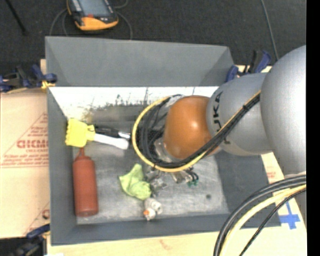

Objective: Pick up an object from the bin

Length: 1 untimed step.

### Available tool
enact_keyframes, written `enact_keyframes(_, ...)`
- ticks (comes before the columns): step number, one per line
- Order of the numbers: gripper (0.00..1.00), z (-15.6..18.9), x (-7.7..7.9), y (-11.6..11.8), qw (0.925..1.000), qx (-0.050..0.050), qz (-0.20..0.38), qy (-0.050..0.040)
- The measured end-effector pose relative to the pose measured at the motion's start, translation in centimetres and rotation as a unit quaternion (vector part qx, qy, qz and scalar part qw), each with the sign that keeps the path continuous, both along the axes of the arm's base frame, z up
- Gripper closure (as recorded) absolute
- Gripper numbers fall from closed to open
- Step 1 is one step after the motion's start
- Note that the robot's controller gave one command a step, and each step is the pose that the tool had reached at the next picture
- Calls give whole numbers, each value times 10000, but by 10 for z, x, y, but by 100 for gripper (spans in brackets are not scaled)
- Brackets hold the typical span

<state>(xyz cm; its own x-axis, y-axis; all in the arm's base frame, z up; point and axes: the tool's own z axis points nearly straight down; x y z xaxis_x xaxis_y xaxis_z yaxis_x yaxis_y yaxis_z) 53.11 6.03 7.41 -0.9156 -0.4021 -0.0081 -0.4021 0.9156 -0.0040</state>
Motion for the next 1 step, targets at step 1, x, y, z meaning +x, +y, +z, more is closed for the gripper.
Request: enact_keyframes(1,100,0,0,0,10000,-1,2,0)
